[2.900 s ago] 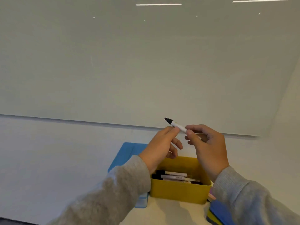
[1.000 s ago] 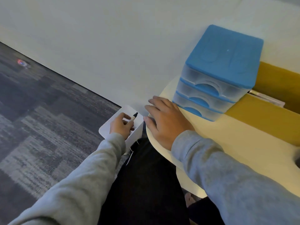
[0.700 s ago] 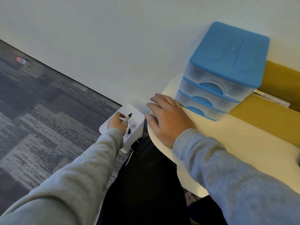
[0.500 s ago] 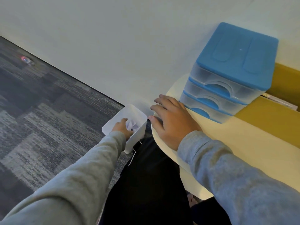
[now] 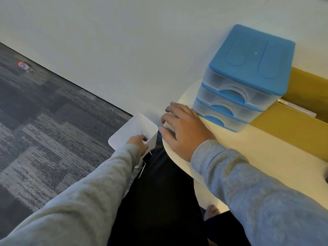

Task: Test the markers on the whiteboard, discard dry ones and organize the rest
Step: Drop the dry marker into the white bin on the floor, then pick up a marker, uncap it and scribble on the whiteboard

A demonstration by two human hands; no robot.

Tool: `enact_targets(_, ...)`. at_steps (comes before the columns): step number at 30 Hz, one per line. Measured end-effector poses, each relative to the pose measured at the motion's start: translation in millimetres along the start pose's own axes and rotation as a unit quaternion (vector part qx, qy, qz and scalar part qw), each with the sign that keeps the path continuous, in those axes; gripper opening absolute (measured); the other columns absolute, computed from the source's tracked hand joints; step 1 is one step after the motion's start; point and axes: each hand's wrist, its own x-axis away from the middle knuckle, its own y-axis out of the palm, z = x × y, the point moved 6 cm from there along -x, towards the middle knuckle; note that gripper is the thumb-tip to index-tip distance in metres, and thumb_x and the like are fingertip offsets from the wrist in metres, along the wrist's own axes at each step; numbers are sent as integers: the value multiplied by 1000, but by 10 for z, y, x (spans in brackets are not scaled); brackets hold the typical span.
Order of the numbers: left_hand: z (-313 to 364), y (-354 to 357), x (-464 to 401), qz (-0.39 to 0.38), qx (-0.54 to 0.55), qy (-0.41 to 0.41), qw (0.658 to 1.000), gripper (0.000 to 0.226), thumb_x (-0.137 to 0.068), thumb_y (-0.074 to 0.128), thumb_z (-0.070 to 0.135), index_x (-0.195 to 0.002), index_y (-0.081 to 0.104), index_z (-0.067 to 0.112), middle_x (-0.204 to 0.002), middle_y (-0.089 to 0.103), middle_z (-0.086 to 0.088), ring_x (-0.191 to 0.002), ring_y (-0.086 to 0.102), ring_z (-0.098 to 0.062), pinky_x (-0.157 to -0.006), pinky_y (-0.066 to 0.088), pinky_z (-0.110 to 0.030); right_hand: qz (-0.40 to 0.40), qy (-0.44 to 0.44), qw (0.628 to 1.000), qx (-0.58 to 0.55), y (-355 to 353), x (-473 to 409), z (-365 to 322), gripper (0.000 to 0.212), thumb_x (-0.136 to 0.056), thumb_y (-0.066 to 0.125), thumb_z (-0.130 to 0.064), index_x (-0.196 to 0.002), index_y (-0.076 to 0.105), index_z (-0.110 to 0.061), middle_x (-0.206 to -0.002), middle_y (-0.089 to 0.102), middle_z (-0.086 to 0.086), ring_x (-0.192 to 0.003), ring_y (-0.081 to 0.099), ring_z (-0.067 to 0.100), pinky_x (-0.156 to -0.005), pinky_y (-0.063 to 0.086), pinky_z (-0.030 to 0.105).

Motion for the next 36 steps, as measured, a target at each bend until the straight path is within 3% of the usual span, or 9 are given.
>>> enact_targets(5, 333, -428, 240, 72, 126, 47, 988, 24, -95, 54, 22, -117, 63, 25, -108, 67, 1, -89, 60, -21, -77, 41, -26, 3, -13, 1000, -17, 16, 24, 2, 30, -92, 57, -39, -110, 67, -17, -135, 58, 5, -140, 39, 22, -113, 36, 42)
enact_targets(9, 640, -830, 595, 151, 196, 129, 960, 24, -94, 54, 14, -113, 67, 22, -105, 70, 1, -93, 63, -18, -86, 47, -27, -12, -17, 1000, -6, 3, 21, 3, 27, -92, 59, -38, -110, 64, -19, -135, 55, 3, -141, 35, 22, -115, 33, 42)
enact_targets(16, 1162, -1306, 1074, 187, 208, 242, 929, 22, -93, 57, 15, -107, 71, 24, -100, 72, 4, -92, 68, -13, -90, 54, -32, -70, 6, 997, -34, -100, -7, -28, 30, -101, 49, -25, -129, 58, -18, -150, 45, 5, -146, 31, 23, -119, 27, 39)
enact_targets(21, 1475, -1483, 1441, 236, 201, 314, 898, 22, -94, 56, 9, -107, 72, 18, -98, 73, 4, -91, 68, -13, -90, 56, -32, -38, 10, 998, -56, -513, 165, -13, 29, -100, 48, -19, -127, 57, -28, -132, 57, -7, -114, 57, 20, -98, 48, 39)
enact_targets(25, 1802, -1665, 1868, 317, 193, 399, 838, 25, -93, 54, 3, -103, 71, 19, -99, 71, 9, -86, 65, -11, -84, 54, -27, 55, -41, 996, -54, -1149, 425, -8, 21, -99, 52, -21, -116, 65, -21, -109, 69, -3, -95, 61, 16, -85, 50, 33)
enact_targets(28, 2162, -1793, 2196, 364, 184, 468, 784, 26, -91, 53, 1, -102, 70, 17, -100, 69, 8, -86, 63, -9, -81, 52, -20, 154, -44, 986, -54, -1741, 634, 148, 14, -94, 57, -19, -99, 69, -14, -86, 68, -4, -74, 54, 9, -69, 45, 25)
enact_targets(32, 2805, -1780, 2489, 345, 150, 549, 746, 23, -92, 53, 4, -103, 70, 15, -101, 68, 6, -86, 62, -9, -83, 50, -20, 231, 26, 972, -25, -2314, 832, 662, 9, -88, 62, -19, -90, 70, -14, -71, 61, -13, -57, 46, 8, -63, 41, 24)
enact_targets(34, 3112, -1700, 2587, 323, 105, 587, 735, 20, -93, 54, 5, -103, 70, 14, -100, 67, 5, -87, 62, -9, -83, 49, -22, 214, 74, 974, -10, -2445, 852, 940, 7, -89, 64, -17, -89, 71, -16, -68, 57, -20, -56, 49, 2, -63, 41, 23)
enact_targets(36, 3454, -1551, 2590, 281, 54, 614, 735, 19, -94, 55, 7, -102, 70, 15, -99, 67, 4, -87, 60, -9, -83, 49, -23, 165, 136, 977, 5, -2493, 863, 1213, 9, -90, 64, -14, -91, 72, -18, -76, 63, -13, -61, 53, 3, -68, 45, 25)
